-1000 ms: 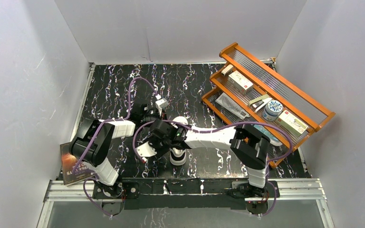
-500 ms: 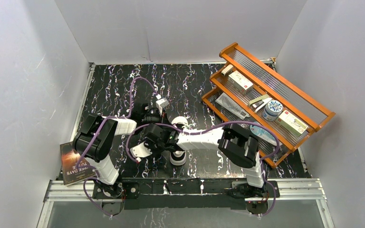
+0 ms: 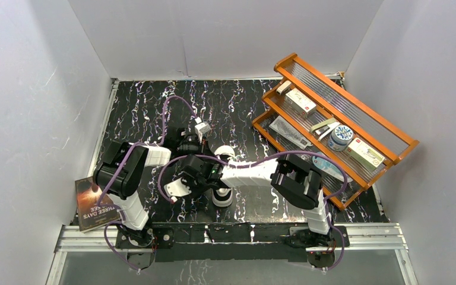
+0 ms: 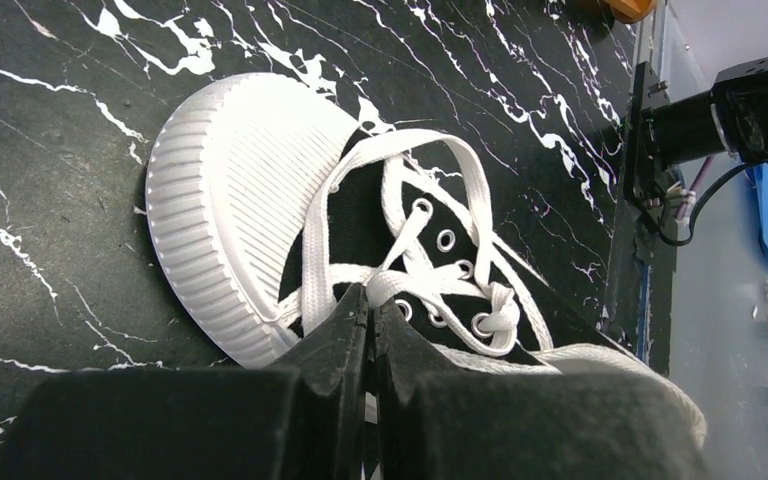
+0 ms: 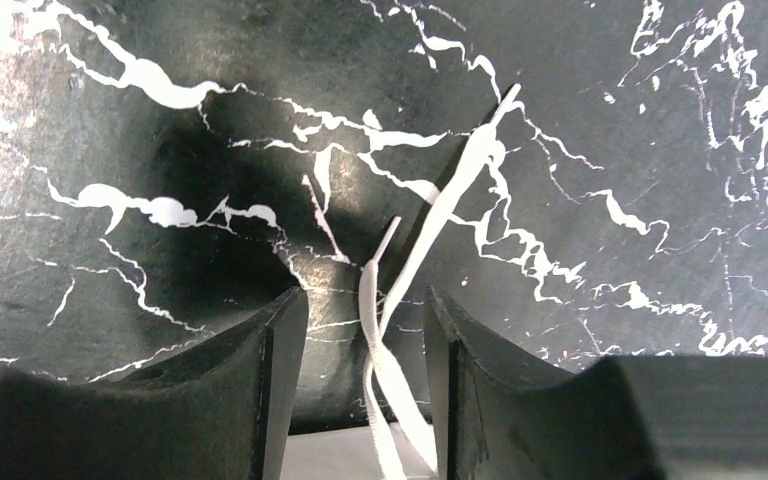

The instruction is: Tie the shoes

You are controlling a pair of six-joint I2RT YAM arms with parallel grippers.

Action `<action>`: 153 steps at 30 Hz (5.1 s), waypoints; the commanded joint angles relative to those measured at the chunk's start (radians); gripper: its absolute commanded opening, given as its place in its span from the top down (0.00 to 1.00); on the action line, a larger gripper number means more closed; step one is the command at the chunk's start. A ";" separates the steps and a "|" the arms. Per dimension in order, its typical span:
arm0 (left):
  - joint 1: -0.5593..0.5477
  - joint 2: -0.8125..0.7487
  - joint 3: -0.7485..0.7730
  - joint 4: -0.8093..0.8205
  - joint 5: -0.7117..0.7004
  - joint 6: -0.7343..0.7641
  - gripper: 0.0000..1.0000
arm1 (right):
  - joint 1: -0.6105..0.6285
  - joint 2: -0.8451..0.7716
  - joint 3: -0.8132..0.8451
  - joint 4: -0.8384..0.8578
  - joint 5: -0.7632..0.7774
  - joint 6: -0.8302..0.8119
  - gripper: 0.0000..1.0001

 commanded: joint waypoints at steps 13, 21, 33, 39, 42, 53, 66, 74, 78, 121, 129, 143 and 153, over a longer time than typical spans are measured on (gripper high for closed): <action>0.033 0.068 0.051 -0.070 0.075 -0.009 1.00 | -0.068 -0.148 -0.113 0.123 -0.116 0.173 0.45; 0.036 0.097 0.075 -0.086 0.078 -0.015 1.00 | -0.086 -0.105 -0.113 0.176 -0.207 0.176 0.51; 0.042 0.104 0.077 -0.125 0.079 0.019 1.00 | -0.104 -0.025 -0.063 0.107 -0.236 0.127 0.52; 0.042 0.090 0.071 -0.141 0.075 0.033 1.00 | -0.106 0.032 0.002 0.026 -0.208 0.107 0.60; 0.042 0.085 0.072 -0.153 0.069 0.037 1.00 | -0.106 0.034 -0.003 0.034 -0.212 0.087 0.66; 0.043 0.001 0.076 -0.212 0.043 0.033 1.00 | -0.092 -0.134 0.002 0.009 -0.347 0.239 1.00; 0.041 -0.186 -0.027 -0.115 -0.019 -0.151 1.00 | -0.092 -0.354 -0.051 0.064 -0.369 0.736 1.00; 0.039 -0.333 -0.121 -0.004 -0.031 -0.314 1.00 | -0.093 -0.562 -0.121 -0.104 -0.169 1.081 1.00; 0.023 -0.308 -0.125 0.042 -0.043 -0.371 1.00 | -0.099 -0.638 -0.114 -0.234 0.053 1.222 1.00; 0.002 -0.361 -0.082 -0.120 -0.237 -0.485 1.00 | -0.555 -0.683 -0.638 0.402 -0.656 0.602 0.47; 0.001 -0.380 -0.097 -0.132 -0.234 -0.499 1.00 | -0.617 -0.542 -0.646 0.503 -0.846 0.629 0.56; 0.002 -0.410 -0.115 -0.124 -0.225 -0.510 1.00 | -0.619 -0.470 -0.700 0.537 -0.861 0.634 0.62; 0.001 -0.418 -0.116 -0.121 -0.215 -0.517 1.00 | -0.618 -0.421 -0.711 0.643 -0.874 0.743 0.75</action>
